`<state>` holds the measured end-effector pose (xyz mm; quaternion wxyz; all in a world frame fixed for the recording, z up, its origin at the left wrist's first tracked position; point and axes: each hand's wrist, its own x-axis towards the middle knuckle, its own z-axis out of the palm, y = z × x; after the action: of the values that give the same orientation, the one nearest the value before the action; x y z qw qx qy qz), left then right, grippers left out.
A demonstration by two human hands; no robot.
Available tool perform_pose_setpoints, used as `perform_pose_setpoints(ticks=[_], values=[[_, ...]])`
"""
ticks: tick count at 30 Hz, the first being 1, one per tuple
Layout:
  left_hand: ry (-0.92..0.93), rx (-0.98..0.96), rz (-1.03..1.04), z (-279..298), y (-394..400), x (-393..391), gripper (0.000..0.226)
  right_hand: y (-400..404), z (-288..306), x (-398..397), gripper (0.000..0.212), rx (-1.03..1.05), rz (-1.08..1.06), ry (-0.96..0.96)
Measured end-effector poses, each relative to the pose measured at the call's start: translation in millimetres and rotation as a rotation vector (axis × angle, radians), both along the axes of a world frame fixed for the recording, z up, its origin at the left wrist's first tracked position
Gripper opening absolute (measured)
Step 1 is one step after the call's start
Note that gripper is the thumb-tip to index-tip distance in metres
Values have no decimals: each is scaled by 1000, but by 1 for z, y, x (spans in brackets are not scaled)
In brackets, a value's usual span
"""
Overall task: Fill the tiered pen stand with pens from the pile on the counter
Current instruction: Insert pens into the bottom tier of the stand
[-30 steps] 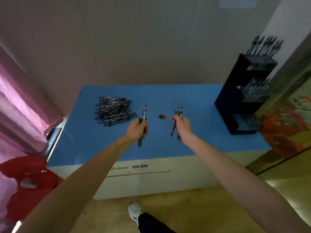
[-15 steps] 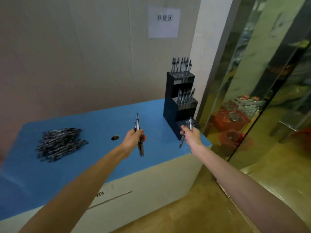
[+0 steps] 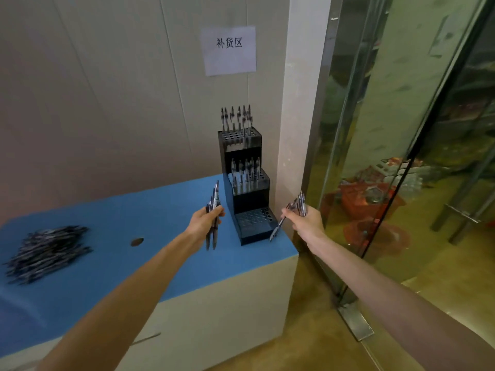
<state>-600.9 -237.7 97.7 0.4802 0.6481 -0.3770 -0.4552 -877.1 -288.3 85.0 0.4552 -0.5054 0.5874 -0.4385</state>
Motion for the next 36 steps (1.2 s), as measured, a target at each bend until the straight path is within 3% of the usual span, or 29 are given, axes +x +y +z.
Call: perform_pose_setpoints(ticks=[6,11,15,26,32,36], values=[[17,8,103,-5,-25,-30,45,-31,13,-18,16,-210,70,175],[-11,-36,158,-7,-46,-43,39,-64,6,-6,18,-311,185,216],[1,-97,173,-11,-67,-50,18,-88,-12,16,22,-352,268,244],[-106,-272,107,-57,-96,-48,17,-126,-48,54,19,-472,493,456],[-173,-284,136,-77,-94,-40,23,-136,-61,55,20,-466,542,478],[-162,-315,183,-82,-94,-42,24,-138,-75,60,19,-465,642,605]])
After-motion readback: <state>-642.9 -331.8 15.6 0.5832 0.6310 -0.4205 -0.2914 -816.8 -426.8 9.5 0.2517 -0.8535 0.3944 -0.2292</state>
